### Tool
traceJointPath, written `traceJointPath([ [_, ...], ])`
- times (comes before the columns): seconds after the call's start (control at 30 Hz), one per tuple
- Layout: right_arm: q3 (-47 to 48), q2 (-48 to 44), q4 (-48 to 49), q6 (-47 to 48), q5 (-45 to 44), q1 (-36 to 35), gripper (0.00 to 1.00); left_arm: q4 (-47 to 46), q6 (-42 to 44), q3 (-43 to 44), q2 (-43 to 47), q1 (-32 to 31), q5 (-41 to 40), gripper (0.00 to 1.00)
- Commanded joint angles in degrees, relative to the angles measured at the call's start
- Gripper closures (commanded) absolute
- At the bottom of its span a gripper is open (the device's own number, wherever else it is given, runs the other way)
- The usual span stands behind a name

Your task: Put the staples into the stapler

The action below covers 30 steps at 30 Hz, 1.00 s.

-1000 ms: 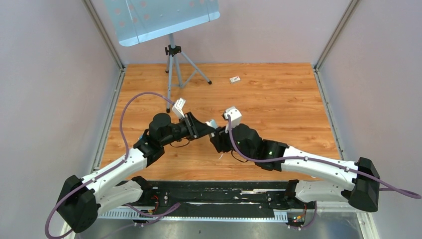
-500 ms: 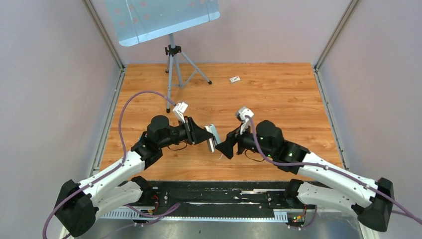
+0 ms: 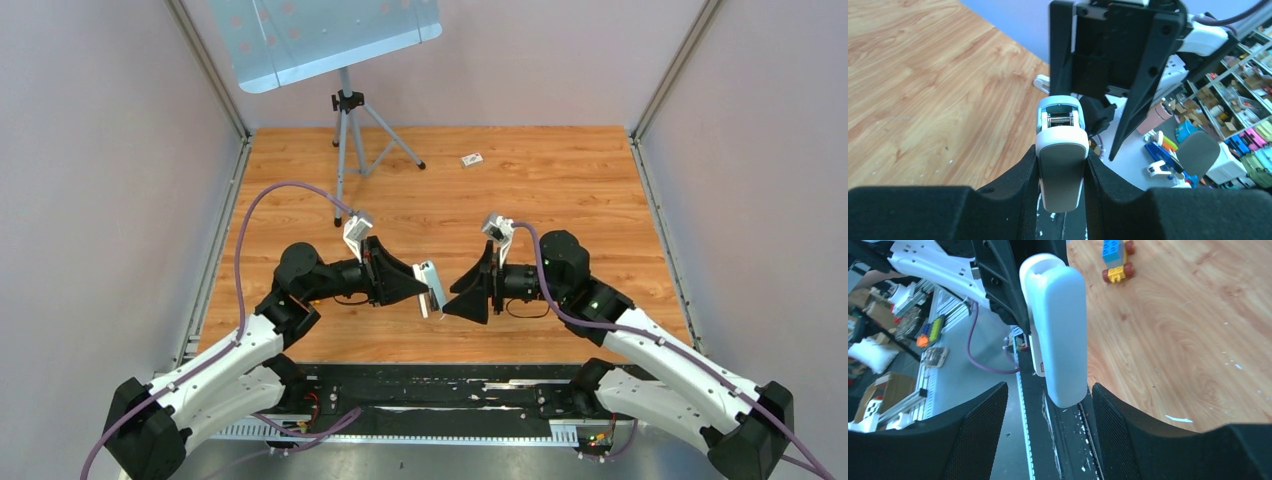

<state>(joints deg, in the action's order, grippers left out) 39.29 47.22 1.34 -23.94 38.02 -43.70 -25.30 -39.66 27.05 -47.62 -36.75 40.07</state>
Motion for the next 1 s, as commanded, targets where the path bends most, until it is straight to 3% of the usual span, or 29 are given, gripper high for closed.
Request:
traceJointPath([
  [0.0,-2.34,2.46,8.09,-3.97,8.46,0.63,0.34,-9.56,-1.45,-0.84,-0.28,-0.33,4.89,1.0],
  [0.13,-2.54,5.37,10.22,-4.6,10.77,0.63,0.39,-15.15,-3.93,-2.3,-0.23,-0.33,5.56,1.0],
  [0.3,-3.45,5.76,13.76,-6.47,11.38,0.61,0.51,-12.98,-2.34,-1.84,-0.53,-0.3,4.9,1.0],
  [0.5,-2.99,5.8,13.76,-7.02,11.73,0.61,0.78,-12.54,-2.27,-1.17,-0.8,-0.32,4.12,1.0],
  [0.63,-3.64,6.21,16.8,-9.4,12.9,0.54,0.89,-11.52,-1.71,-0.74,-0.87,-0.26,2.78,0.98],
  [0.67,-3.57,6.09,16.79,-9.67,12.8,0.54,0.9,-9.12,-1.09,-0.38,-0.79,-0.33,1.7,0.9],
  [0.77,-2.29,4.59,11.09,-8.52,6.64,0.59,0.93,-1.07,1.91,1.63,-0.33,-0.28,-1.29,0.43],
  [0.8,-1.76,3.9,8.91,-8.03,3.49,0.6,0.93,1.92,3.25,2.34,0.04,-0.25,-1.98,0.35],
  [0.9,-0.01,2.1,4.35,-7.74,-4.39,0.61,0.93,12.09,8.18,4.42,1.38,-0.26,-6.33,0.24],
  [0.97,1.0,1.92,3.03,-8.78,-8.19,0.58,0.93,16.71,9.66,5.13,1.93,-0.3,-8.69,0.23],
])
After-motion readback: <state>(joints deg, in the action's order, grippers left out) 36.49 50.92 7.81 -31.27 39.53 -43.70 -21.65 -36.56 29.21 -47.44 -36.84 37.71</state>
